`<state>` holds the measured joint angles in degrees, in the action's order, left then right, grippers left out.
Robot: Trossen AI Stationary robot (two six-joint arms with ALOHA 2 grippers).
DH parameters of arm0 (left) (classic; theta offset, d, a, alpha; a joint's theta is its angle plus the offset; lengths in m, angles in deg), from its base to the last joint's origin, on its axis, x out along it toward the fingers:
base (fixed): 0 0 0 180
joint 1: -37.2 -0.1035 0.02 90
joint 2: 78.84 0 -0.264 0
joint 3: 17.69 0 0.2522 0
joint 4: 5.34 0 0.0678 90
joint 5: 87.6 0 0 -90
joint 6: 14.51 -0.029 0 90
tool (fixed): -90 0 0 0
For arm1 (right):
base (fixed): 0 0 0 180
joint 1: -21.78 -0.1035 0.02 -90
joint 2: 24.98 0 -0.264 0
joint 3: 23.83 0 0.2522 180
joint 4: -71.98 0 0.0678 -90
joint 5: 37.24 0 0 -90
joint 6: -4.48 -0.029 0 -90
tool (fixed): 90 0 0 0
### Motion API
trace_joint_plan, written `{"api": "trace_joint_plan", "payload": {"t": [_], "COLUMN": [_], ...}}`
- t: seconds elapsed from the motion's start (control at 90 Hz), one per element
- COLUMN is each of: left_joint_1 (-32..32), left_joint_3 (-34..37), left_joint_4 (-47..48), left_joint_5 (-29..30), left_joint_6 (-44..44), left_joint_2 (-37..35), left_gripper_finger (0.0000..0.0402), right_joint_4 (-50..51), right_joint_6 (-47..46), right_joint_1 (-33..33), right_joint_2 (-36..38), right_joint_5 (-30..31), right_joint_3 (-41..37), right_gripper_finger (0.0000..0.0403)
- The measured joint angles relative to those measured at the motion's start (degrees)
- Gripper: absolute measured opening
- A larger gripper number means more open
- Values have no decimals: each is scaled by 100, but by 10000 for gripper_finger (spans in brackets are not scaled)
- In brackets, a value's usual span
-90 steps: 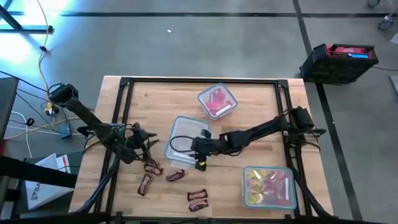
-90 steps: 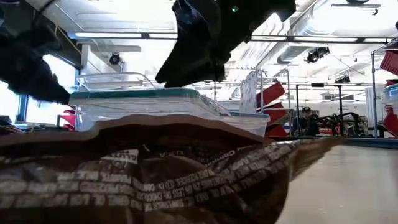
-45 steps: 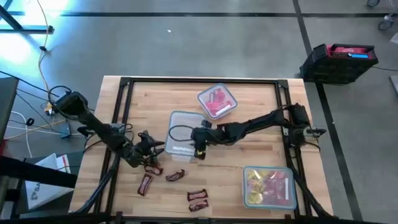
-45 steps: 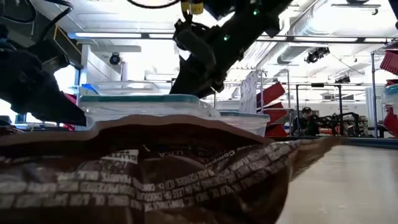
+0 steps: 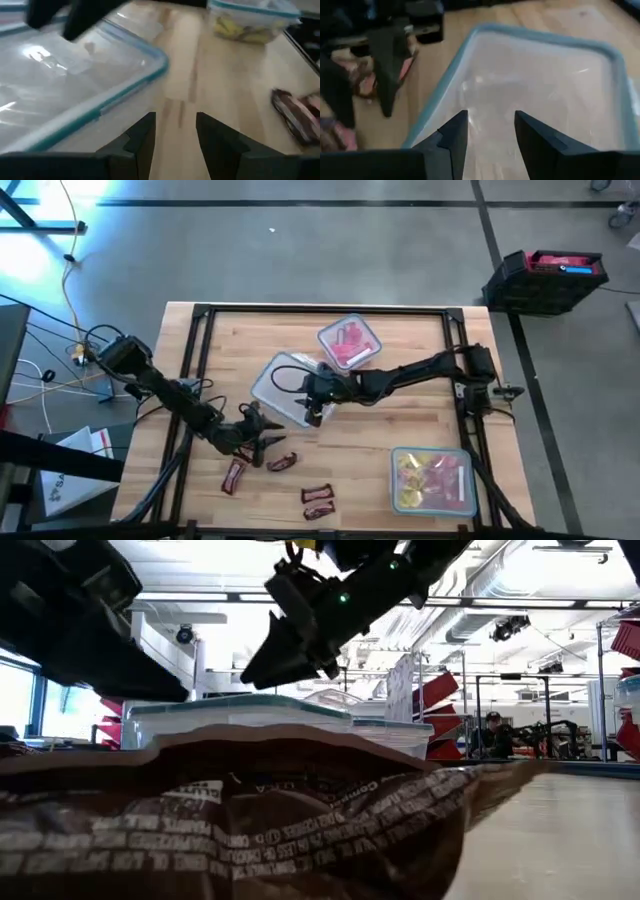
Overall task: Sort candy
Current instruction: Open the transparent bin
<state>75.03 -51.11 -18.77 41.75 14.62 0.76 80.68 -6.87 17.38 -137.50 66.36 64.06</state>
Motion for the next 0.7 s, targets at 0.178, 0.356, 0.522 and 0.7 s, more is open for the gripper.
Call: {"api": "trace_joint_plan", "payload": {"t": [0.178, 0.356, 0.522, 0.7], "left_joint_1": [329, 402, 244, 71], "left_joint_3": [7, 195, 684, 976], "left_joint_4": [2758, 3760, 3323, 2669], "left_joint_5": [28, 525, 795, 1278], "left_joint_6": [1671, 2486, 2479, 2153], "left_joint_2": [-1044, -1375, -1336, -1338], "left_gripper_finger": [126, 126, 126, 126], "right_joint_4": [-807, -1900, -2381, -2376], "right_joint_6": [-43, -169, -166, -166], "right_joint_1": [-223, -166, -12, 102], "right_joint_2": [-393, -841, -1098, -1306], "right_joint_5": [752, 752, 552, 375], "right_joint_3": [3, 2, 5, 4], "right_gripper_finger": [133, 133, 133, 133]}}
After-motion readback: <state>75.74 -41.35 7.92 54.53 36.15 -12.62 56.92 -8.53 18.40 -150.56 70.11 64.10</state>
